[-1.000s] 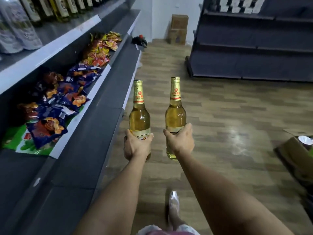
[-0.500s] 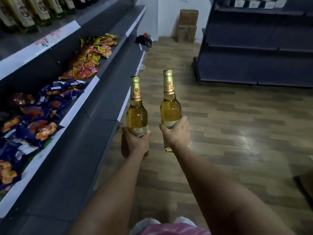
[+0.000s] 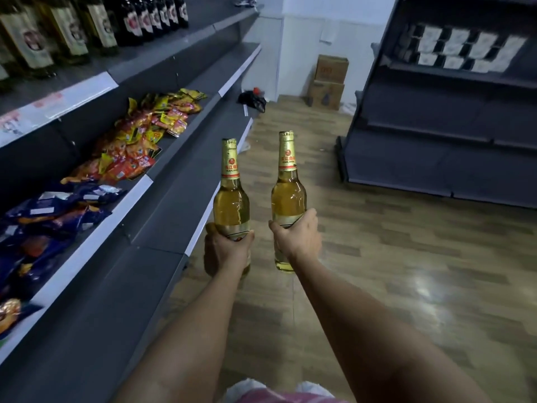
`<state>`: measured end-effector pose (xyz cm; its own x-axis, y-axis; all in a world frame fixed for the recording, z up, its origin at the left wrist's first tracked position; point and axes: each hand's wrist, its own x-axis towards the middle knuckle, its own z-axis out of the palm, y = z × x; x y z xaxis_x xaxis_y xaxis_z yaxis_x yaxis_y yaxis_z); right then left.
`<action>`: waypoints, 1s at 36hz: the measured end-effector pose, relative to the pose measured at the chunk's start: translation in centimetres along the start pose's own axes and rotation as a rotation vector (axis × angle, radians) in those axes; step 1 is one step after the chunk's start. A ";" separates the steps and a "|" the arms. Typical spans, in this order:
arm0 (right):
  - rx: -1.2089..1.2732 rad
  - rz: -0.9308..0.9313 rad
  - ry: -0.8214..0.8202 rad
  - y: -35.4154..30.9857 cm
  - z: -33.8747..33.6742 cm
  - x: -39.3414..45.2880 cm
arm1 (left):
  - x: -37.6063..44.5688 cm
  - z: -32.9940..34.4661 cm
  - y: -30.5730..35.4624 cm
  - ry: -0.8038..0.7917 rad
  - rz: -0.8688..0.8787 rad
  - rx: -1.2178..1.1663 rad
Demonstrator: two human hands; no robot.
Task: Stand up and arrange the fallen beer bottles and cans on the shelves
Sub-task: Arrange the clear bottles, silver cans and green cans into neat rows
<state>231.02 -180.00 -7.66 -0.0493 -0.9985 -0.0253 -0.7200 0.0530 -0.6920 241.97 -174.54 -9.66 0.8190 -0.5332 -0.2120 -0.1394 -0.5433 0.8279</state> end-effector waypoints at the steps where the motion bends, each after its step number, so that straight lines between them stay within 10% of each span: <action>1: 0.002 0.000 -0.009 -0.6 0.3 1.3 | 1.2 0.5 0.8 0.003 -0.004 -0.003; 24: -0.010 -0.265 -0.213 -14.7 8.5 31.1 | 24.6 10.0 16.6 0.353 -0.160 -0.135; 36: 0.132 -0.570 -0.364 -29.0 12.3 36.7 | 32.1 4.0 24.1 0.628 -0.148 -0.141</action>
<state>258.59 -218.35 2.65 0.5641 -0.8131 0.1437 -0.4731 -0.4609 -0.7508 262.69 -207.38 1.44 0.9989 0.0431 -0.0209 0.0387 -0.4689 0.8824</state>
